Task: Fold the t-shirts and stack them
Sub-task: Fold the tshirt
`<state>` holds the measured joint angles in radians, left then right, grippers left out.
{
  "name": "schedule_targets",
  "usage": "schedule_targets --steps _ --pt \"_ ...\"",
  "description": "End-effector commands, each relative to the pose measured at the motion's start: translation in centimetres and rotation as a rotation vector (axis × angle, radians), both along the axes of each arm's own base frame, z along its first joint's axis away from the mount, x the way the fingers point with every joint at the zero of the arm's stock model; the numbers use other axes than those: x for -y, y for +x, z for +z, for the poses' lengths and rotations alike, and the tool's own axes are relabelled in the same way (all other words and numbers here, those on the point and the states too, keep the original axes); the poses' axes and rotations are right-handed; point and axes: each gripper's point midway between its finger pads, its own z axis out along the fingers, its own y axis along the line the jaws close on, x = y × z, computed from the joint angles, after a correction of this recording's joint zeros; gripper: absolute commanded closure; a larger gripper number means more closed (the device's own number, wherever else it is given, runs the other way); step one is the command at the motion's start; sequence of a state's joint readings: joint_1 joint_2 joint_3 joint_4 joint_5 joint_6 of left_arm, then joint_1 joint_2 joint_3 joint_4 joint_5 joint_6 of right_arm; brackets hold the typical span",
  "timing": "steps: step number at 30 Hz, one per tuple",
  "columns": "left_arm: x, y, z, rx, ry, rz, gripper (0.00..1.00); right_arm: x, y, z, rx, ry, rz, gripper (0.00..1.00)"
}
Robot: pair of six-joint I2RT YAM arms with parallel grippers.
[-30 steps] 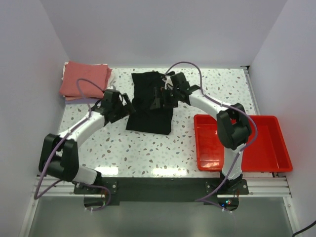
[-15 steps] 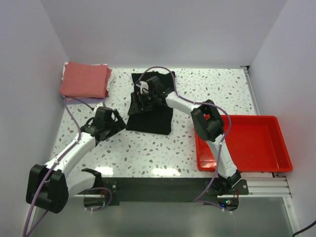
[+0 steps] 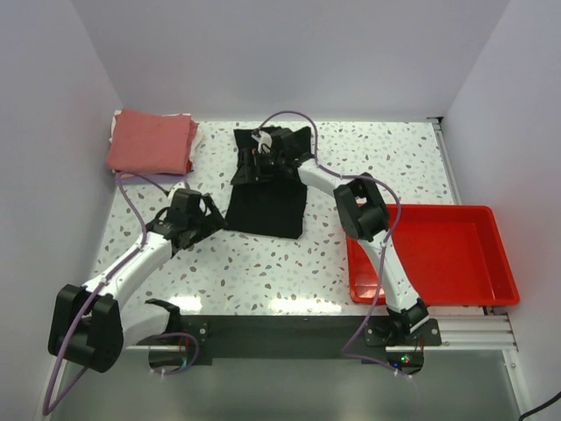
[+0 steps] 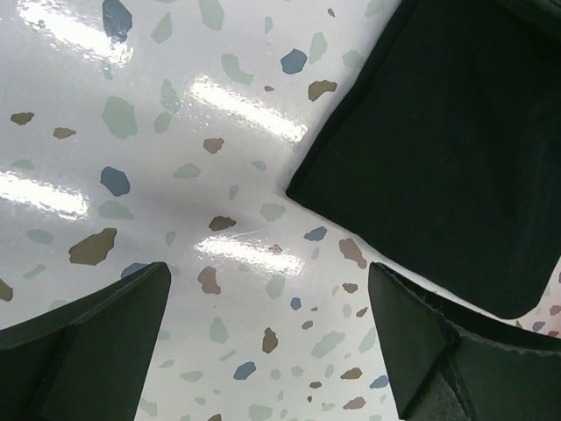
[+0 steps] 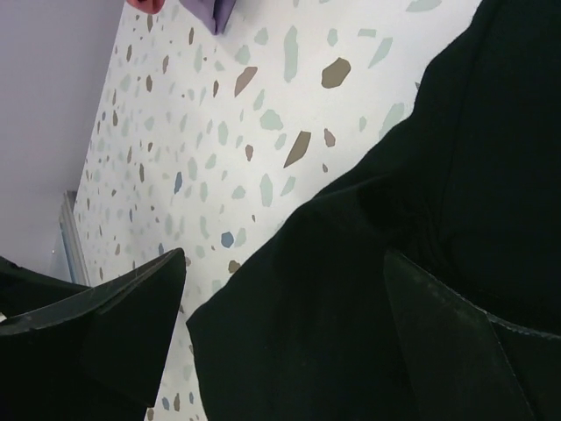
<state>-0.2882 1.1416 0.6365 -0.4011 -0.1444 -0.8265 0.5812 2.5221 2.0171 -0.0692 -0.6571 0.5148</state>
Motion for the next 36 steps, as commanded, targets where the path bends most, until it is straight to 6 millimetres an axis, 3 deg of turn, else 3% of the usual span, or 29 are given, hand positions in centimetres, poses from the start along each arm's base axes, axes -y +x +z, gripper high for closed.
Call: schedule_targets --steps 1,3,6,10,11,12,16,17,18,20,23,27,36 --pt "0.8 1.3 0.4 0.048 -0.029 -0.029 0.0 -0.7 0.2 -0.4 0.02 0.008 -0.003 0.01" --pt "1.3 1.5 0.3 0.043 -0.043 -0.048 0.0 -0.5 0.5 0.0 0.03 0.005 -0.008 0.01" --pt "2.3 2.7 1.4 0.095 -0.083 -0.081 0.0 -0.7 0.8 2.3 0.066 0.025 0.0 0.01" --pt "4.9 5.9 4.5 0.235 -0.17 -0.161 0.0 -0.5 0.7 6.7 0.105 0.043 0.007 0.01" --pt "5.4 6.4 4.5 0.24 -0.181 -0.179 0.0 0.0 0.3 8.4 0.112 0.047 -0.01 0.01" --pt "6.4 7.0 5.3 0.266 -0.221 -0.215 0.0 0.3 0.0 9.1 0.11 0.051 -0.013 0.01" --pt "8.8 8.2 5.3 0.289 -0.313 -0.29 0.0 2.3 -2.2 11.1 0.11 0.08 -0.028 0.01" --pt "9.2 8.3 4.6 0.276 -0.326 -0.302 0.0 3.0 -3.1 9.6 0.085 0.059 -0.035 0.01" --pt "9.7 8.5 4.6 0.28 -0.341 -0.321 0.0 3.5 -3.6 10.6 0.096 0.065 -0.039 0.01" --pt "10.2 9.0 3.7 0.26 -0.347 -0.338 0.0 4.7 -4.3 8.9 0.043 0.043 -0.056 0.01" --pt "10.6 9.6 2.7 0.243 -0.346 -0.348 0.0 5.5 -4.9 8.2 0.013 0.073 -0.052 0.01" --pt "10.9 10.2 1.5 0.233 -0.352 -0.356 0.0 6.0 -4.7 6.9 -0.01 0.062 -0.062 0.01" --pt "9.7 9.9 -2.6 0.128 -0.277 -0.318 0.0 8.6 -1.6 4.0 -0.043 0.041 -0.139 0.01"
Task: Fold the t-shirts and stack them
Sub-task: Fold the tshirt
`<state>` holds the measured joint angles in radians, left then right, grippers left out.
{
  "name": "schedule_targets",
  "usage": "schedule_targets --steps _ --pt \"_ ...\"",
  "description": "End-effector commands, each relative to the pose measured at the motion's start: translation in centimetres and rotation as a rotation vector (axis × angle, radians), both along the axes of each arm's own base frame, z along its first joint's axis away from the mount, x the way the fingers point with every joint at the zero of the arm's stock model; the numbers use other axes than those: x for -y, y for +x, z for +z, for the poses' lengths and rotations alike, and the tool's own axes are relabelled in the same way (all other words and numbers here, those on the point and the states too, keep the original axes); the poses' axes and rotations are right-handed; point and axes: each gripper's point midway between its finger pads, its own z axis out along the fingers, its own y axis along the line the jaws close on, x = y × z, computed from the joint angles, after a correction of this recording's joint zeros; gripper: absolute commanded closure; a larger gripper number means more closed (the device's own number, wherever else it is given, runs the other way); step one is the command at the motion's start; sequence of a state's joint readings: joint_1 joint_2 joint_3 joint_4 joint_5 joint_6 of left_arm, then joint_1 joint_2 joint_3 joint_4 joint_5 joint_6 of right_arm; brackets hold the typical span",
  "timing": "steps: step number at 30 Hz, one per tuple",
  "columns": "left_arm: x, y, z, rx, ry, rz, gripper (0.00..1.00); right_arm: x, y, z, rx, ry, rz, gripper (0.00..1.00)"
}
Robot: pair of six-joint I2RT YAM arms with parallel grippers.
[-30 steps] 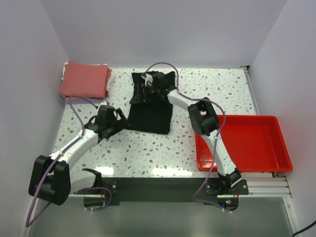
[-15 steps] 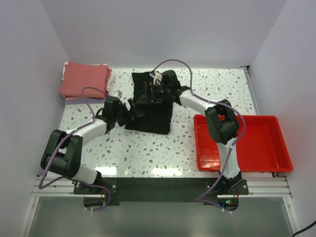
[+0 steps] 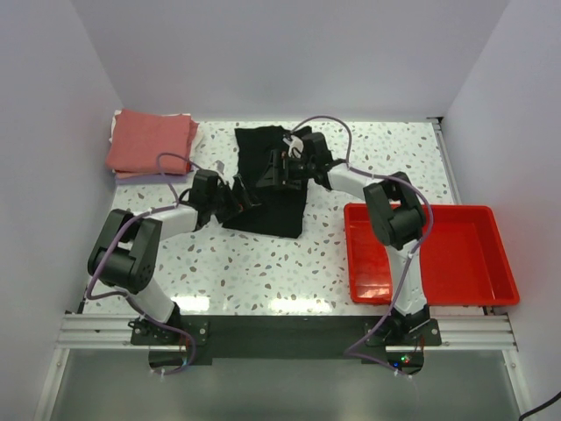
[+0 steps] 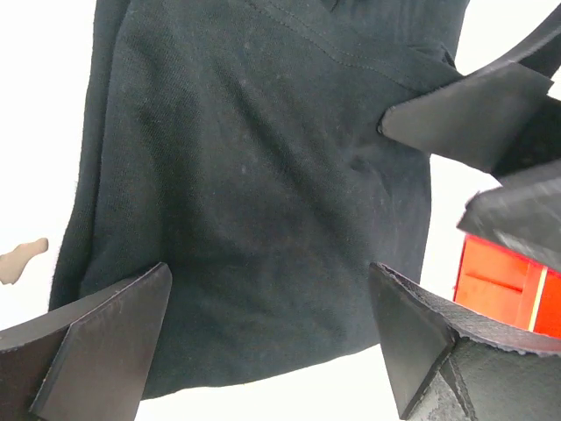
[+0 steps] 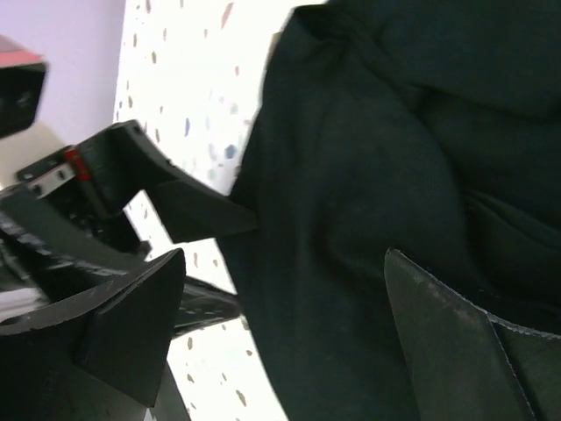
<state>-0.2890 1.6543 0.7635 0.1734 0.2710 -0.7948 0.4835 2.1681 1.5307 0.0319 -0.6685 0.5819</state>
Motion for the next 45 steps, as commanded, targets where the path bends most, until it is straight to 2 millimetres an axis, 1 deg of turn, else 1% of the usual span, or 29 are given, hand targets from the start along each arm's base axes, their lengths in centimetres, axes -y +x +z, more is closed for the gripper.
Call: schedule_targets --steps 1,4,5,6,12,15,16,19,22,23,25,26,27,28,29,30,31,32,33,34,35,36,37,38,39,40,42,43,45 --pt "-0.7 0.6 -0.5 0.017 0.057 0.005 0.0 1.1 2.5 0.5 0.051 0.028 -0.034 0.01" --pt "-1.8 -0.1 -1.4 -0.006 0.107 0.028 0.0 2.6 4.5 -1.4 0.066 -0.008 -0.06 0.01" --pt "-2.0 -0.3 -1.6 -0.011 0.119 0.028 0.0 2.8 5.2 -1.5 0.061 -0.015 -0.066 0.01" --pt "-2.3 -0.7 -2.0 -0.024 0.133 0.027 0.0 3.9 5.8 -3.4 0.022 -0.03 -0.086 0.01" --pt "-3.5 -2.2 -3.8 -0.079 0.189 0.038 0.0 5.5 7.7 -4.0 0.017 -0.001 -0.115 0.01" --pt "-3.5 -2.6 -3.8 -0.084 0.19 0.03 0.0 5.6 8.1 -3.6 0.025 0.002 -0.109 0.01" --pt "-3.6 -2.6 -3.4 -0.073 0.19 0.032 0.0 5.7 8.2 -3.5 0.028 0.0 -0.109 0.01" --pt "-3.6 -2.4 -2.5 -0.052 0.188 0.038 0.0 5.7 8.6 -1.3 0.065 0.011 -0.086 0.01" --pt "-3.1 -1.4 0.2 0.016 0.163 0.032 0.0 5.7 8.9 1.6 0.112 0.001 -0.072 0.01" --pt "-2.9 -1.0 1.6 0.051 0.149 0.032 0.0 5.8 8.8 3.6 0.138 0.0 -0.072 0.01" --pt "-2.8 -0.5 3.6 0.089 0.14 0.033 0.0 6.0 8.5 5.8 0.18 0.0 -0.066 0.01" --pt "-3.1 -0.3 5.3 0.132 0.139 0.05 0.0 6.2 7.8 7.8 0.202 0.002 -0.068 0.01" --pt "-3.4 -0.7 5.5 0.122 0.151 0.06 0.0 6.4 7.3 8.7 0.214 -0.002 -0.069 0.01" --pt "-3.8 -1.0 6.9 0.156 0.15 0.077 0.0 6.5 6.8 9.3 0.232 -0.01 -0.065 0.01" --pt "-4.3 -1.2 7.1 0.158 0.164 0.096 0.0 7.4 5.8 10.6 0.255 -0.034 -0.095 0.01" --pt "-5.5 -1.6 6.9 0.146 0.208 0.14 0.0 7.7 5.1 10.7 0.265 -0.056 -0.109 0.01" --pt "-6.2 -1.9 7.6 0.159 0.222 0.175 0.0 8.2 4.5 11.1 0.277 -0.08 -0.134 0.01" --pt "-7.5 -2.5 6.8 0.13 0.272 0.219 0.0 9.2 3.4 9.0 0.246 -0.139 -0.171 0.01" --pt "-8.1 -2.8 6.6 0.124 0.29 0.239 0.0 9.5 2.1 11.3 0.296 -0.14 -0.187 0.01" --pt "-8.8 -3.1 6.6 0.118 0.3 0.264 0.0 10.0 0.2 9.2 0.255 -0.179 -0.191 0.01" --pt "-9.5 -3.6 5.8 0.096 0.323 0.28 0.0 10.7 -0.4 8.7 0.257 -0.218 -0.228 0.01" --pt "-9.7 -3.7 5.6 0.091 0.326 0.285 0.0 10.5 -2.0 10.2 0.287 -0.211 -0.228 0.01" --pt "-10.1 -3.8 5.4 0.087 0.332 0.292 0.0 10.9 -3.8 8.0 0.244 -0.247 -0.222 0.01" --pt "-10.3 -4.0 4.9 0.075 0.336 0.291 0.0 11.0 -4.8 7.9 0.245 -0.257 -0.226 0.01" --pt "-10.4 -4.0 4.7 0.077 0.334 0.29 0.0 10.4 -6.1 7.5 0.246 -0.273 -0.216 0.01" --pt "-10.6 -3.9 4.1 0.067 0.341 0.287 0.0 10.5 -7.6 7.0 0.241 -0.282 -0.213 0.01" --pt "-10.3 -3.7 3.6 0.062 0.326 0.268 0.02 9.8 -9.5 6.3 0.239 -0.309 -0.19 0.01" --pt "-10.1 -3.7 2.8 0.041 0.325 0.251 0.05 9.8 -10.5 5.7 0.225 -0.318 -0.181 0.01" --pt "-9.3 -3.4 2.3 0.036 0.292 0.218 0.09 9.6 -11.5 5.1 0.2 -0.318 -0.179 0.01"
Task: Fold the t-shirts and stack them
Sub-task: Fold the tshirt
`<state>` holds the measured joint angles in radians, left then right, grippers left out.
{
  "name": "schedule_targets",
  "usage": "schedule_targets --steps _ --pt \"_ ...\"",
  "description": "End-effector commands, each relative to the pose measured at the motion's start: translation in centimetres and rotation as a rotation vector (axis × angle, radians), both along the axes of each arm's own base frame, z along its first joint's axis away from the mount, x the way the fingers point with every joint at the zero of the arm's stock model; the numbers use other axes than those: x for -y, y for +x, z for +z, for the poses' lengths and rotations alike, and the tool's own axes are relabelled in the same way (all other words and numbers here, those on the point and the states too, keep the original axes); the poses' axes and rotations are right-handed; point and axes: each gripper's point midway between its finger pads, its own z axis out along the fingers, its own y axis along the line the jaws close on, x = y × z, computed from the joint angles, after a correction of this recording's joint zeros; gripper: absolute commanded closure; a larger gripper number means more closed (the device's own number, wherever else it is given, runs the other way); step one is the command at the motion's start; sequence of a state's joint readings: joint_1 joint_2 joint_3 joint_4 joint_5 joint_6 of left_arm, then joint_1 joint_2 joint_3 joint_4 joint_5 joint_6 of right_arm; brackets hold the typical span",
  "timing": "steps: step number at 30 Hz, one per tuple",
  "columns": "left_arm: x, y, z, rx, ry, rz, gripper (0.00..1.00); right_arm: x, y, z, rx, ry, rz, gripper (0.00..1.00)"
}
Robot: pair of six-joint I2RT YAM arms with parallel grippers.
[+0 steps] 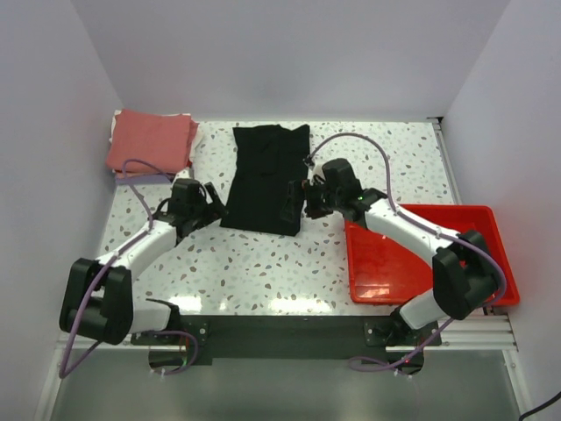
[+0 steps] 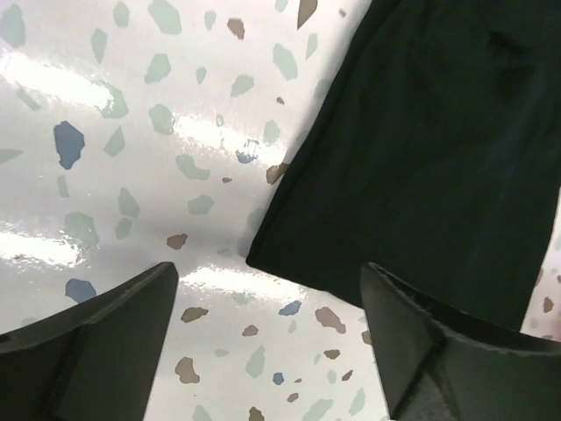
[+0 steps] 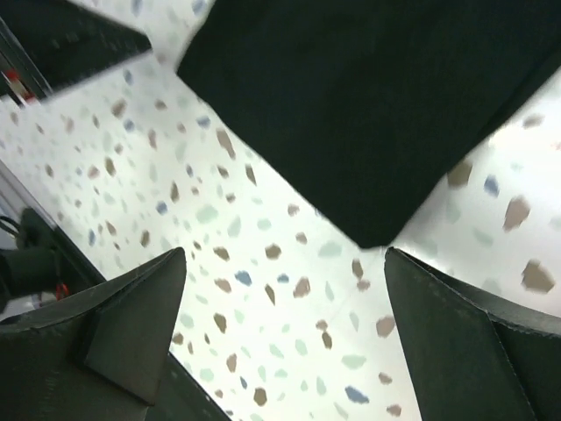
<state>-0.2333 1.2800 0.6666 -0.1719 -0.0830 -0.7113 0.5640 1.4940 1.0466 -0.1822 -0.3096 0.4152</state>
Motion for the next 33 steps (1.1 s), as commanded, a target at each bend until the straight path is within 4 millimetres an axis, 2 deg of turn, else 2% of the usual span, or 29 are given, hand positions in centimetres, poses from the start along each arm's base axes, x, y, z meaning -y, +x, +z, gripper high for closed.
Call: schedule_targets --steps 1,4,9,17,21,22,23,24,26,27,28,33 --pt "1.0 1.0 -1.0 0.002 -0.027 -0.058 0.14 1.4 -1.2 -1.6 -0.026 -0.057 -0.066 0.01" --pt "1.2 1.2 -2.6 -0.038 -0.031 -0.065 0.25 2.1 -2.1 -3.0 -0.056 -0.084 -0.08 0.01" --pt "2.6 1.2 -3.9 -0.074 -0.081 -0.114 0.4 3.4 -2.6 -3.6 -0.059 -0.12 -0.113 0.01" --pt "2.2 1.1 -6.5 -0.139 -0.062 -0.083 0.61 3.7 -3.4 -4.5 -0.086 -0.121 -0.116 0.01" --pt "2.2 1.0 -7.0 -0.16 -0.056 -0.09 0.83 3.7 -3.7 -4.8 -0.096 -0.115 -0.112 0.01" --pt "2.2 0.5 -7.3 -0.166 -0.057 -0.091 0.87 3.5 -3.8 -5.0 -0.098 -0.115 -0.106 0.01" --pt "2.2 0.3 -7.4 -0.167 -0.061 -0.093 0.97 3.3 -4.0 -5.2 -0.097 -0.123 -0.092 0.01" --pt "2.2 0.1 -7.1 -0.162 -0.068 -0.094 1.0 3.3 -3.8 -5.2 -0.09 -0.142 -0.097 0.01" --pt "2.3 -1.3 -7.6 -0.183 -0.084 -0.1 1.0 2.6 -4.2 -6.1 -0.074 -0.201 -0.061 0.01" --pt "2.3 -1.5 -7.2 -0.171 -0.094 -0.097 1.0 2.2 -4.0 -5.9 -0.057 -0.219 -0.056 0.01" --pt "2.3 -1.9 -7.3 -0.155 -0.099 -0.096 1.0 2.5 -3.9 -6.8 -0.063 -0.268 -0.062 0.01" --pt "1.9 -4.1 -6.6 -0.118 -0.129 -0.071 1.0 1.7 -4.2 -8.1 -0.065 -0.305 -0.018 0.03"
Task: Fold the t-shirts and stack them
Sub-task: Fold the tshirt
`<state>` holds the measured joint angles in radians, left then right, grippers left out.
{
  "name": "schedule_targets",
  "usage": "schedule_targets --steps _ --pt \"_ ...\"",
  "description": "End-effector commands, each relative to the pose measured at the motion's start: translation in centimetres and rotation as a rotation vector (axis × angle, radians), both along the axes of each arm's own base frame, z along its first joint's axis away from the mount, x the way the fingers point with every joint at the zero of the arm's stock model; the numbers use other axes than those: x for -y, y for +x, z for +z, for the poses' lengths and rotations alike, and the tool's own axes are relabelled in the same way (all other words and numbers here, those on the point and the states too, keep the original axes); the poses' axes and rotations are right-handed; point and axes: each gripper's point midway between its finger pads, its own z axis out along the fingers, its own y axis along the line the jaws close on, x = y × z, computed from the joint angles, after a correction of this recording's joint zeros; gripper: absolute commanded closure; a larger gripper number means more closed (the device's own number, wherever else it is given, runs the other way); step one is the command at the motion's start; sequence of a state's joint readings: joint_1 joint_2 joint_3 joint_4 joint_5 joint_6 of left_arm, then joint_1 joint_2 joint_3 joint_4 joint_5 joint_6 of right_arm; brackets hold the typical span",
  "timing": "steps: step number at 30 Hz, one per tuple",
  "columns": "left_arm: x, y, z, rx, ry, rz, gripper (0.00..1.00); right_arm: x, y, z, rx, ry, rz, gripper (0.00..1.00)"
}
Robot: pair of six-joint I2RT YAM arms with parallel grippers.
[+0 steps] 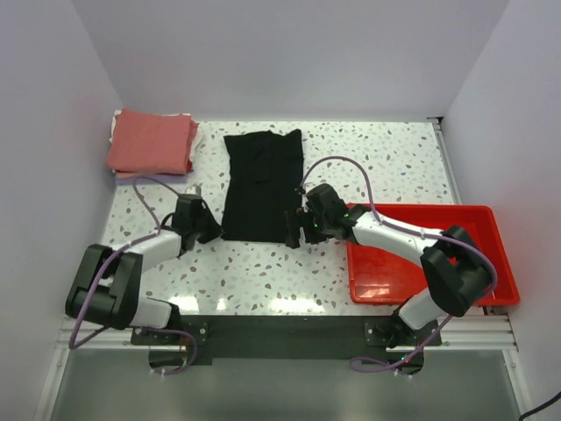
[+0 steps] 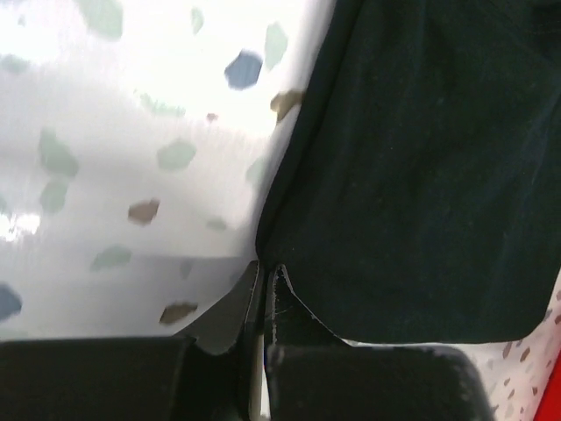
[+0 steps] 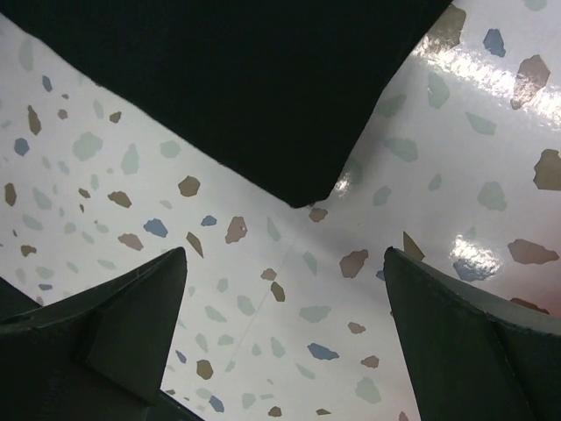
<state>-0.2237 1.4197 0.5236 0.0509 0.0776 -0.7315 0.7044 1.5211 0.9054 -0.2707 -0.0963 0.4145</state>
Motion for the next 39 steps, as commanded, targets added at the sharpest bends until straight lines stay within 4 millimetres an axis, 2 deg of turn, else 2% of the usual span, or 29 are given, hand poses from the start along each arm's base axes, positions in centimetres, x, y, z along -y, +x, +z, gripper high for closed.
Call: schedule_targets --steps 1,7,14,19,21,26,32,36,37,39 --pt "-0.5 -3.3 -1.3 -0.053 -0.012 0.02 1.0 -0.3 1.2 0.3 0.045 -0.027 0.014 0.03" --pt "-1.2 -5.4 -1.7 -0.076 -0.002 0.037 1.0 -1.9 0.5 -0.4 0.028 -0.005 0.105 0.06" --pt "-1.7 -5.9 -1.7 -0.081 0.011 0.058 1.0 -2.6 -1.4 -1.4 -0.024 0.027 0.139 0.18" --pt "-1.8 -6.1 -1.9 -0.089 0.011 0.062 1.0 -3.0 -2.1 -2.5 -0.048 0.042 0.143 0.35" --pt "-1.8 -6.2 -1.9 -0.089 0.011 0.064 1.0 -3.2 -2.0 -2.9 -0.053 0.047 0.133 0.46" --pt "-1.8 -6.3 -2.0 -0.092 0.013 0.066 1.0 -3.3 -1.1 -3.7 -0.045 0.045 0.086 0.56" --pt "-2.1 -6.3 -2.1 -0.097 0.024 0.075 1.0 -3.3 -0.6 -4.9 -0.049 0.009 0.084 0.6" --pt "-2.0 -6.2 -2.0 -0.097 0.018 0.074 1.0 -3.6 -0.7 -5.2 -0.057 0.02 0.098 0.71" --pt "-1.9 -6.3 -2.0 -0.1 0.017 0.073 1.0 -3.7 -0.8 -5.2 -0.06 0.021 0.102 0.78" --pt "-1.9 -6.4 -1.8 -0.104 0.015 0.074 1.0 -4.0 -1.1 -4.8 -0.068 0.048 0.12 0.86"
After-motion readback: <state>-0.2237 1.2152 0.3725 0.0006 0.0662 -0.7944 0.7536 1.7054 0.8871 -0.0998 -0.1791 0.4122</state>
